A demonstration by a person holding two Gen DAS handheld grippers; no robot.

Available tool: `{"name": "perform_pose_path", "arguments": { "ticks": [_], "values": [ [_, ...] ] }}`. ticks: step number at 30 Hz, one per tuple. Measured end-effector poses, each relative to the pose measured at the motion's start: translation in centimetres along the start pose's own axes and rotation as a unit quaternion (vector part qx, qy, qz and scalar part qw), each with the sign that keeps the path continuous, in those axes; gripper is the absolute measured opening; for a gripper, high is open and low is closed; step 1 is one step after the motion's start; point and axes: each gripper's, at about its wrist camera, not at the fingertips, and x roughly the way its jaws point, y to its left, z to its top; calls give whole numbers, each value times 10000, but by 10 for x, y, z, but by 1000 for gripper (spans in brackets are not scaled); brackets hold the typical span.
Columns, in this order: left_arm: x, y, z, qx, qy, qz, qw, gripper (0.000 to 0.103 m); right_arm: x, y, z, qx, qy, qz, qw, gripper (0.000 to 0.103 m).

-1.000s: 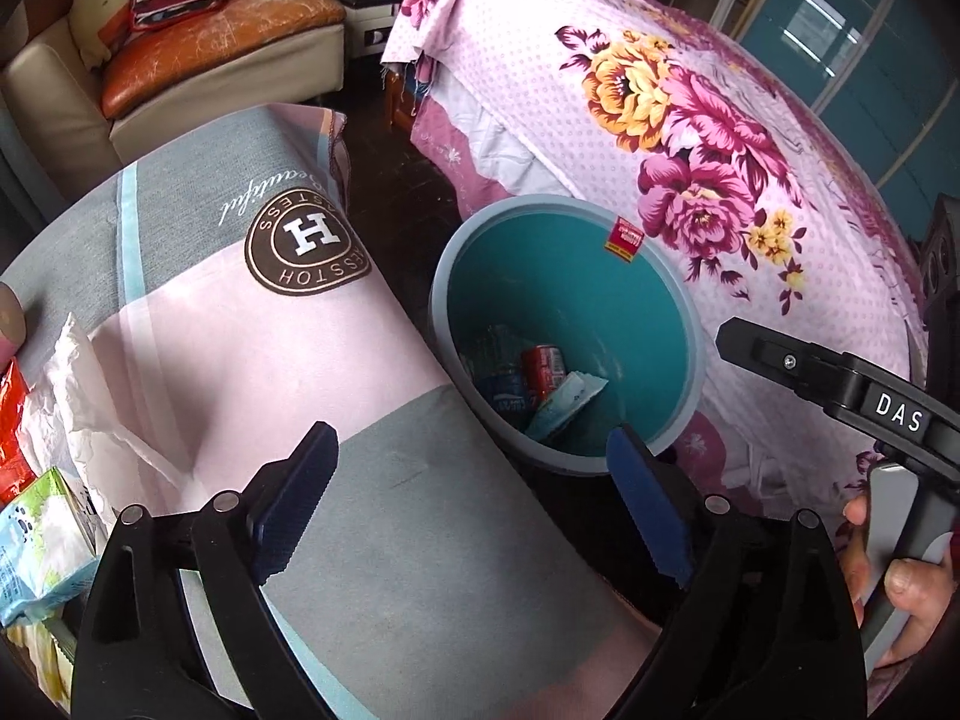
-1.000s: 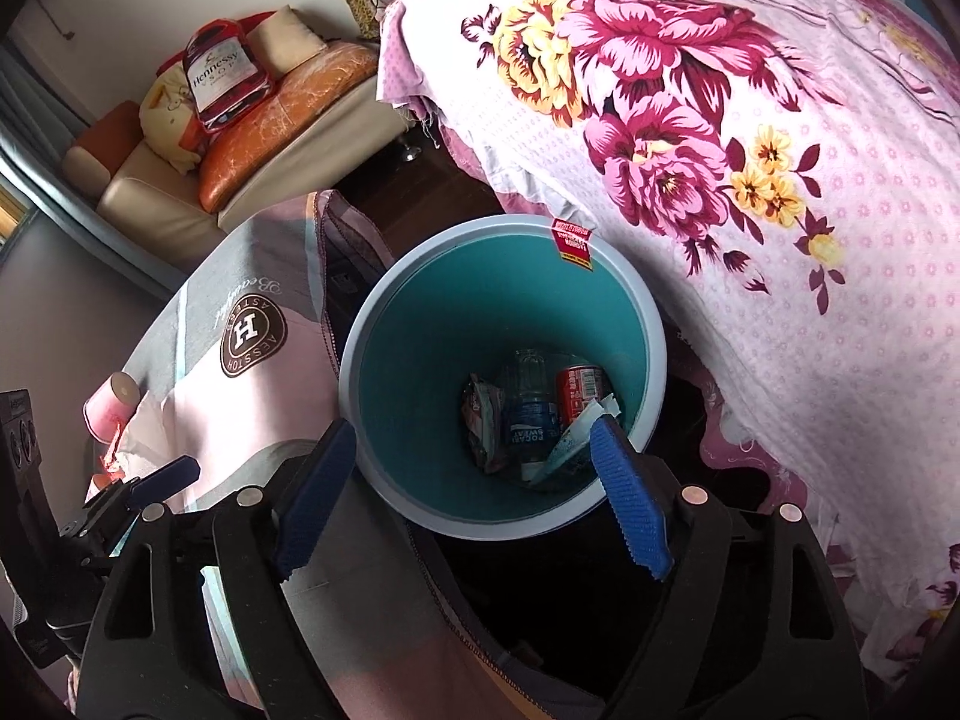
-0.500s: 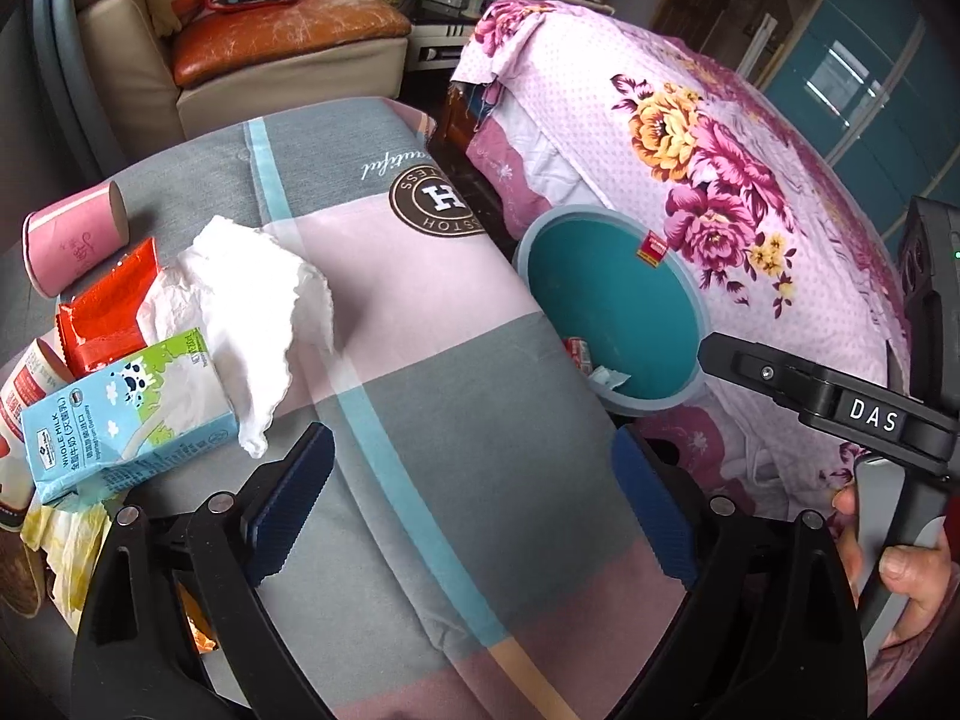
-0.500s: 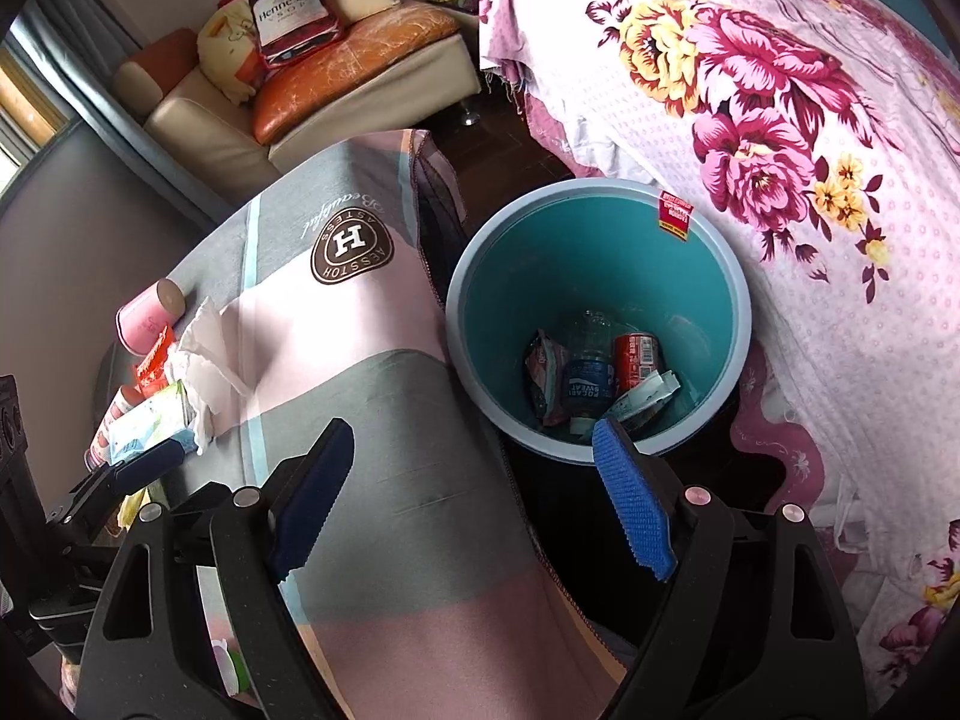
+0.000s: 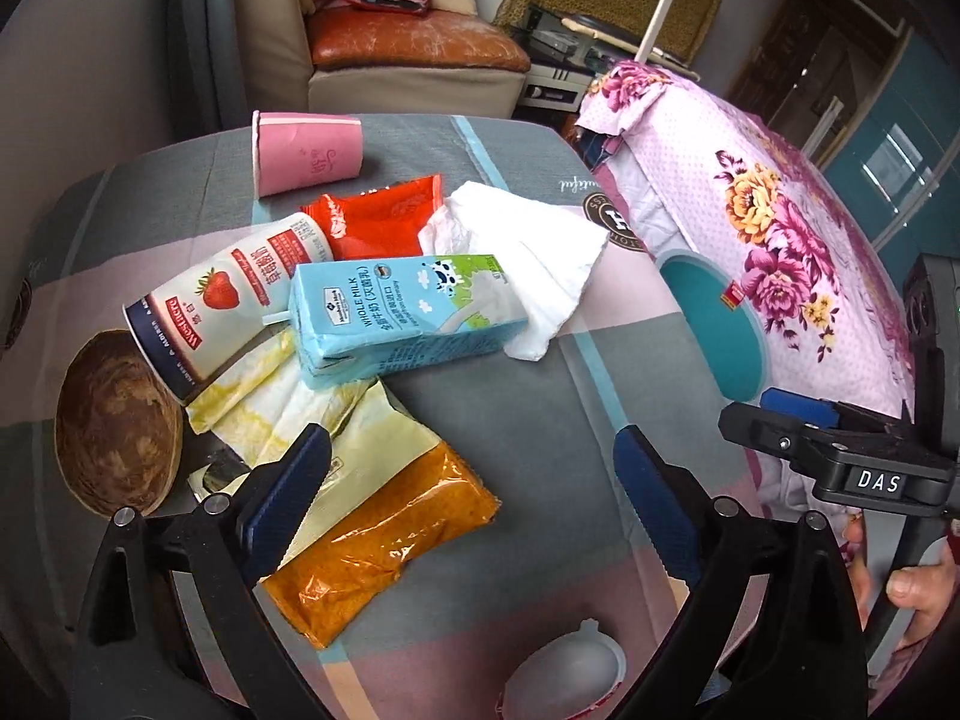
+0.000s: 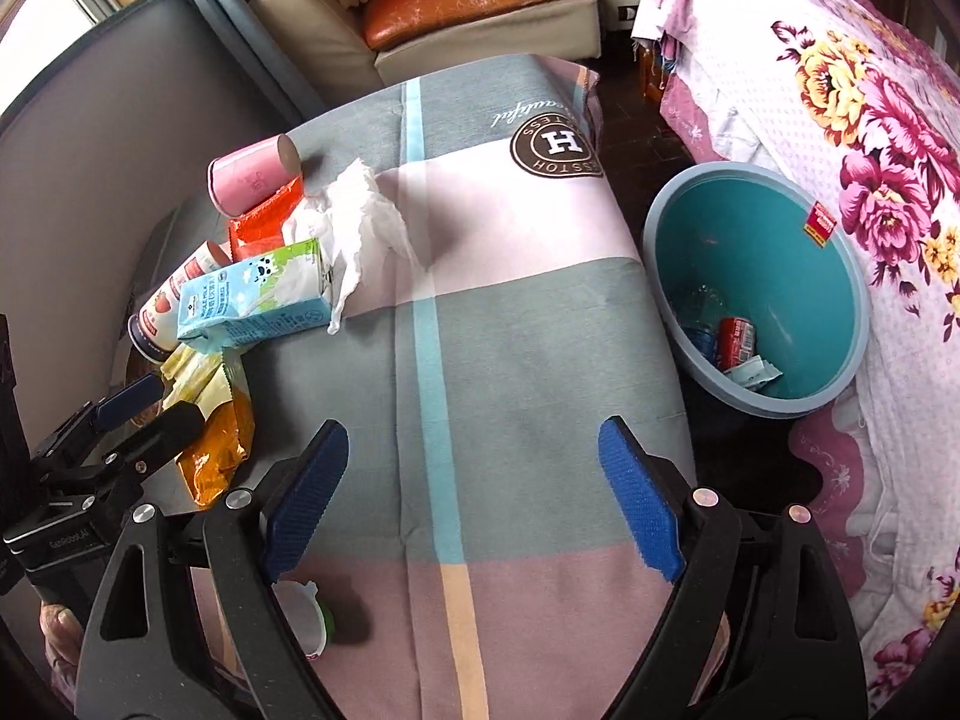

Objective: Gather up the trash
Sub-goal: 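Grasp the woven bowl with the left gripper while the right grasps the orange snack bag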

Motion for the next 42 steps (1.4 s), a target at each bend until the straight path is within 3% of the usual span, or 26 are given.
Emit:
{"name": "perform_pose_path", "arguments": {
  "ticks": [9,19,30,33,35,38,40,42],
  "values": [
    [-21,93,-19,-675,-118,411,9968,95,33,71,-5,-616,363,231,9972,82],
    [-20,183,-37,-1498,-65,729,9860,95,74,129,-9,-1060,718,459,9907,82],
    [2,208,-30,-1497,-36,986,9838,94,102,154,-14,-1268,735,646,9871,82],
    [7,203,-22,-1332,-95,1198,9838,80,104,156,-15,-1257,648,696,9875,82],
    [10,201,-15,-1263,-127,1227,9843,56,105,157,-15,-1240,641,717,9876,82],
    [12,198,-13,-1280,-158,1143,9850,27,103,155,-16,-1270,567,757,9874,77],
    [11,197,-15,-1362,-198,1112,9842,21,102,160,-20,-1359,529,791,9861,39],
    [8,196,-17,-1458,-252,1097,9829,17,99,162,-23,-1387,546,843,9852,30]
  ]
}}
